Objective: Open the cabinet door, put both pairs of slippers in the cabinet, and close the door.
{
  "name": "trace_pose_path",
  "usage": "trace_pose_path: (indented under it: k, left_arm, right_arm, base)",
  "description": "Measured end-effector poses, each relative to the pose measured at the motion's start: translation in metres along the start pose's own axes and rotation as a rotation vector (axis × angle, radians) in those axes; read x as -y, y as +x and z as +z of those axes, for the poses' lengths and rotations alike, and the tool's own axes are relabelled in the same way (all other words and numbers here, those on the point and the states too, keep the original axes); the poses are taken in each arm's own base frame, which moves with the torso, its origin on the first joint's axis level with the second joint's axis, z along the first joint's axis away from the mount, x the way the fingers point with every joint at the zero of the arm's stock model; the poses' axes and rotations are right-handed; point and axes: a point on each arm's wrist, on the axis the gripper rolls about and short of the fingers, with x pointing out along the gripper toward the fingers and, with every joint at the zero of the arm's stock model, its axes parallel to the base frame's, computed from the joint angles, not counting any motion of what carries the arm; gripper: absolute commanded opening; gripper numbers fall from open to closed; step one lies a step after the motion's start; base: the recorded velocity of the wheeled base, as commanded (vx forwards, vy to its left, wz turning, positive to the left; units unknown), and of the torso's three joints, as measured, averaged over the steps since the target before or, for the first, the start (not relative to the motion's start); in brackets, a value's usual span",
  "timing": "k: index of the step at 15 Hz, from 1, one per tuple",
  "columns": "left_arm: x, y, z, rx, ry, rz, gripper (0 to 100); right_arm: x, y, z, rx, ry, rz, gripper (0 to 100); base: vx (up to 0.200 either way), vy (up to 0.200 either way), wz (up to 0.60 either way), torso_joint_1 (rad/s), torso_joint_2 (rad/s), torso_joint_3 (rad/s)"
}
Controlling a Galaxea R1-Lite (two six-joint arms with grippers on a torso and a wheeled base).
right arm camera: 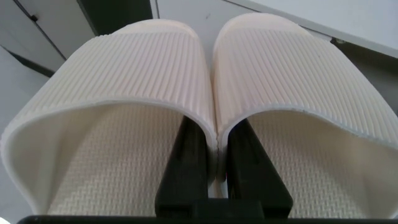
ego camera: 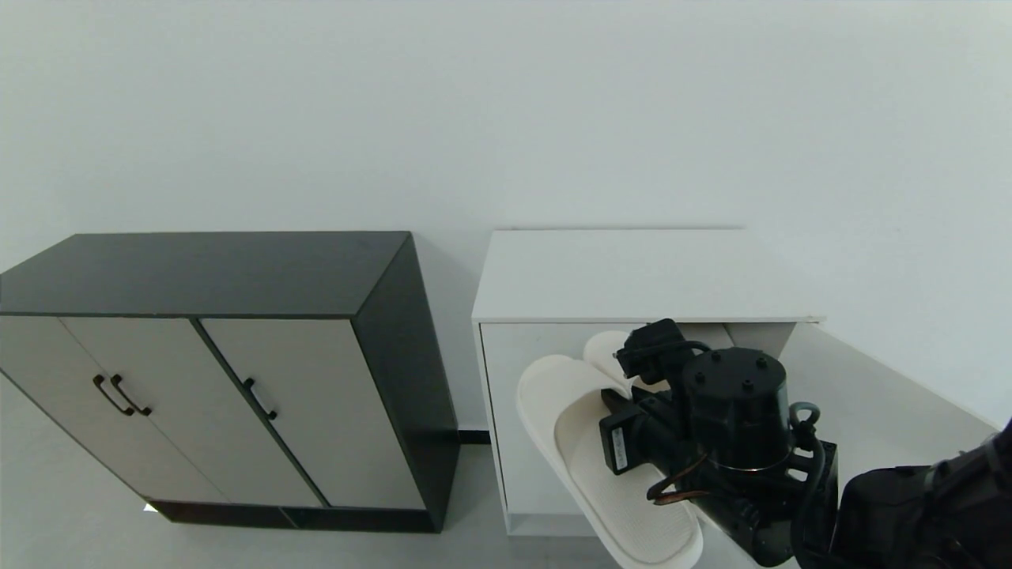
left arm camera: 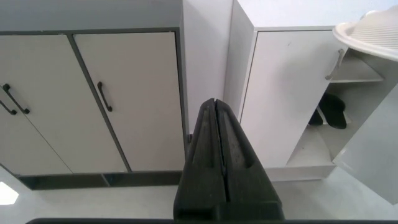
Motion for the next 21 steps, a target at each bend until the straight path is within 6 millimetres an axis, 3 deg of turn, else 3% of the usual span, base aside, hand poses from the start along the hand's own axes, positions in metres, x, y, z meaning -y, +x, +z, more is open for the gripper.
trace_pose_path:
  k: [19, 21]
  left_arm:
    - [0.0, 0.0, 0.0, 0.0, 0.001, -0.002, 0]
    - [0.0, 0.0, 0.0, 0.0, 0.0, 0.0, 0]
  right_arm:
    - [0.0001, -0.0002, -0.0025, 0.009, 0.005, 0.002, 0]
    - [0.0001, -0.0004, -0.0029, 0.007, 0.007, 0.005, 0]
  base:
    - [0.0, -0.2, 0.0, 0.003, 0.0, 0.003]
    - [0.0, 0.0, 0.0, 0.0, 0.0, 0.0]
